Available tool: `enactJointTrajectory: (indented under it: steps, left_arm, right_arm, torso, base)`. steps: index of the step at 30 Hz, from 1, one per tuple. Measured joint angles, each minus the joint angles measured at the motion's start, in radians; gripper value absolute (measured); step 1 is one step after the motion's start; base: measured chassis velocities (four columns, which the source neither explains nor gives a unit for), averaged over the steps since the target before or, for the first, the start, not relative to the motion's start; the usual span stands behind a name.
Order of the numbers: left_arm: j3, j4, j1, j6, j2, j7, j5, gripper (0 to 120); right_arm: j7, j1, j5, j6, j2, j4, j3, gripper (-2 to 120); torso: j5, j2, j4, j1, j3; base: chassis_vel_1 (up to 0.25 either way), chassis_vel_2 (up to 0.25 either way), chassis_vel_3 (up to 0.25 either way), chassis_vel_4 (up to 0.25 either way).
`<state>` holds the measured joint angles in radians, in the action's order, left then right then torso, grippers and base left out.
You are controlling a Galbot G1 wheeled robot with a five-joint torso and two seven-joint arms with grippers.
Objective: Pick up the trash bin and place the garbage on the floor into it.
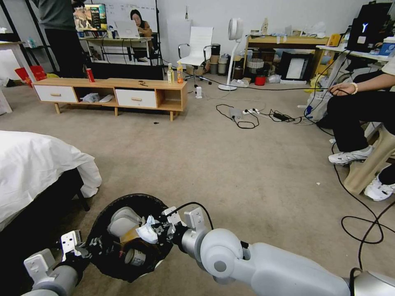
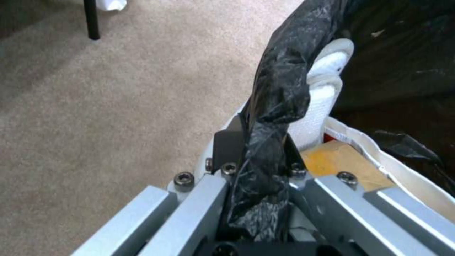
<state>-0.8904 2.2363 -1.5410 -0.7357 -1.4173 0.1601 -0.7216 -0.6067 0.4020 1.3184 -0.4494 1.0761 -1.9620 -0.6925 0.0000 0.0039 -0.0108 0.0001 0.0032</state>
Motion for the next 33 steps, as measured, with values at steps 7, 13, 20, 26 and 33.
enactJointTrajectory:
  steps: [7,13,20,26,33]
  left_arm:
    - [0.002,-0.007,0.001,0.001,-0.002,-0.001,0.003,2]
    - [0.004,-0.011,0.002,0.002,-0.004,-0.002,0.004,2]
    - [0.004,-0.011,-0.001,0.003,-0.005,-0.004,0.004,2]
    - [0.001,-0.011,-0.005,0.003,-0.004,-0.005,0.005,2]
    - [0.001,-0.011,-0.004,0.004,-0.006,-0.005,0.009,2]
  right_arm:
    - [0.0,-0.004,-0.001,0.002,0.015,0.011,0.007,48]
    - [0.003,-0.007,0.0,0.004,0.033,0.018,0.013,73]
    - [0.009,-0.006,-0.011,0.016,0.05,0.026,0.01,96]
    - [0.015,-0.007,-0.022,0.035,0.048,-0.004,0.051,98]
    - [0.06,-0.007,-0.075,0.095,0.04,-0.077,0.178,99]
  torso:
    - [0.0,0.0,0.0,0.0,0.0]
    - [0.0,0.0,0.0,0.0,0.0]
    - [-0.0001,0.0,0.0001,0.0,0.0]
    - [0.0,0.0,0.0001,0.0,0.0]
    - [0.0,0.0,0.0,0.0,0.0]
  base:
    - [0.0,0.0,0.0,0.0]
    - [0.0,0.0,0.0,0.0]
    - [0.0,0.0,0.0,0.0]
    - [0.0,0.0,0.0,0.0]
    - [0.0,0.0,0.0,0.0]
